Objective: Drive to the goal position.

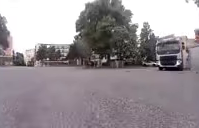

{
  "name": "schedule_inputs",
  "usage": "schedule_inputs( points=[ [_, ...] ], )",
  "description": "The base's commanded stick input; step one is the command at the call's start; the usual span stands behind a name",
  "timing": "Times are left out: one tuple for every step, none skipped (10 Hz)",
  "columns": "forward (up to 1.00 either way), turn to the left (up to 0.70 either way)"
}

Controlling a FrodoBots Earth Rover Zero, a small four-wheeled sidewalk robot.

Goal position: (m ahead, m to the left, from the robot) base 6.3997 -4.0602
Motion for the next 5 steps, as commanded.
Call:
schedule_inputs(
  points=[
    [0.60, 0.00],
    [0.60, 0.00],
    [0.60, 0.00],
    [0.60, 0.00],
    [0.60, 0.00]
  ],
)
